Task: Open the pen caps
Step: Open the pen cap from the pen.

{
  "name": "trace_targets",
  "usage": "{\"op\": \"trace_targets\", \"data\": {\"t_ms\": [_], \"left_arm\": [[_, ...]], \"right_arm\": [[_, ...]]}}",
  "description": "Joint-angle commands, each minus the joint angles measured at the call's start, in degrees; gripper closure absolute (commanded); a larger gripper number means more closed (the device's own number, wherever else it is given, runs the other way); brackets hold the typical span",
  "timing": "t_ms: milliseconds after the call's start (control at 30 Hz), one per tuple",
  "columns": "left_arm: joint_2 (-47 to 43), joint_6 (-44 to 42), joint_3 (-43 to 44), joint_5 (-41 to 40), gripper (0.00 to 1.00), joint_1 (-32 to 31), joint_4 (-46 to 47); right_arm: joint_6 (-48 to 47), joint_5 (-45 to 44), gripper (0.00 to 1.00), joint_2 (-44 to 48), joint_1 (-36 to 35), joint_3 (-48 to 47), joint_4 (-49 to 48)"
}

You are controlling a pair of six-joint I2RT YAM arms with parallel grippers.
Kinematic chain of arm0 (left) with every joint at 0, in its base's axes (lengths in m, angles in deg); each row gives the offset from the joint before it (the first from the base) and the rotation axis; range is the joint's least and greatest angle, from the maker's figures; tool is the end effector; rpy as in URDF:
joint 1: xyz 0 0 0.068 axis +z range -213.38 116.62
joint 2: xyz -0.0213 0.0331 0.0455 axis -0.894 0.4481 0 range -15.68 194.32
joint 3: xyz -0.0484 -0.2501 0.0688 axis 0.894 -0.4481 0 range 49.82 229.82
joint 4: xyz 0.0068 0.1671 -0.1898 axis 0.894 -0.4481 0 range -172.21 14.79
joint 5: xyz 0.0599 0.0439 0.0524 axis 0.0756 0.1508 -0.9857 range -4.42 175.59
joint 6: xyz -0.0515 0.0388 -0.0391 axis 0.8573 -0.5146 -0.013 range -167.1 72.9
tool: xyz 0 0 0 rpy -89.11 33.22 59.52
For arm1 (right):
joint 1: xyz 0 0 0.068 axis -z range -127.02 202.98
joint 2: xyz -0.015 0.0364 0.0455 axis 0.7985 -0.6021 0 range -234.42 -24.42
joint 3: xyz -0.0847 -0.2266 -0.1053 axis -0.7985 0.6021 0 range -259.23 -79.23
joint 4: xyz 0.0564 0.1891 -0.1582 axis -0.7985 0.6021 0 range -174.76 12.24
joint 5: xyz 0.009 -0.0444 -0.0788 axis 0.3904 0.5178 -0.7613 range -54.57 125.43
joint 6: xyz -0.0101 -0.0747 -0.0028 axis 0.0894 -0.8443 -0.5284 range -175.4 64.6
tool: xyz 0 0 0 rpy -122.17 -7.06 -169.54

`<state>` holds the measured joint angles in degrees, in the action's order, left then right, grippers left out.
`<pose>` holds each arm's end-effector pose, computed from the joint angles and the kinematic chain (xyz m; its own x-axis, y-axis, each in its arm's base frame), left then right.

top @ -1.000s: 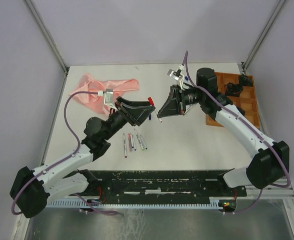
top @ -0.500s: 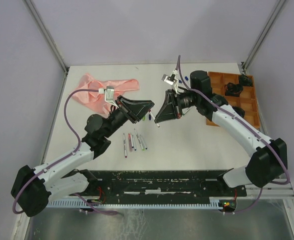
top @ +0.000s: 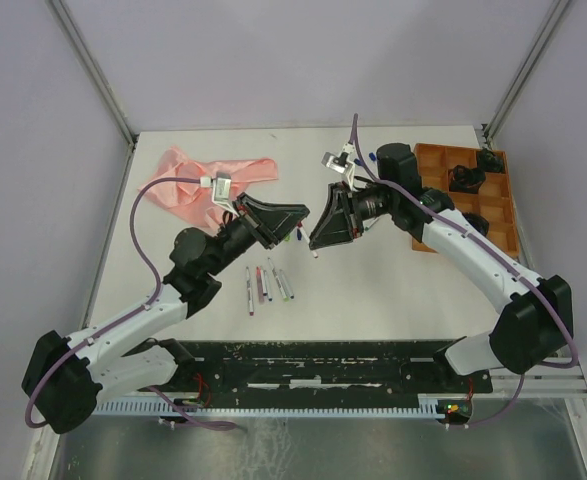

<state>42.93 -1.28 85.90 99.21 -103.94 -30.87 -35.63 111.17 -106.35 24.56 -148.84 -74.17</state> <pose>0.1835 -0.1767 0.3464 -0.3755 -0.5959 -0.7098 0.7587 0.2423 -0.6048 0.2434 0.2018 0.3391 -0.6274 -0.2450 -0.7391 -0.7333 -0.1333 0.6667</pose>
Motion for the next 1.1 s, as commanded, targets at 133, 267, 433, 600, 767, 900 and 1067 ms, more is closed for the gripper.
{"op": "trace_targets", "data": {"t_ms": [133,267,433,600,767,900,1067], "left_arm": [[1.5,1.1,0.3,1.6,0.97,0.2,4.3],[3.0,1.5,0.2,1.3,0.97,0.2,5.8],[2.6,0.6,0.0,0.1,0.97,0.2,5.6],[1.3,0.0,-0.4,-1.4,0.97,0.2,4.4],[0.6,1.6,-1.8,-0.2,0.70,0.2,4.4],[-0.7,2.4,-3.6,0.0,0.51,0.2,4.7],[-1.7,2.3,-4.3,-0.4,0.48,0.2,3.8]], "right_arm": [[2.3,-3.2,0.53,1.9,-0.2,0.8,-4.5],[7.1,-4.1,0.51,2.0,-1.0,3.0,-10.6],[6.3,-4.8,0.65,1.6,-2.1,2.8,-9.6],[4.2,-4.5,0.91,1.2,-2.1,1.4,-6.6],[4.1,-4.3,1.00,1.7,-1.8,0.8,-5.7],[4.4,-4.1,1.00,1.8,-1.1,0.7,-5.8],[4.5,-4.1,1.00,1.9,-0.8,0.6,-5.8]]}}
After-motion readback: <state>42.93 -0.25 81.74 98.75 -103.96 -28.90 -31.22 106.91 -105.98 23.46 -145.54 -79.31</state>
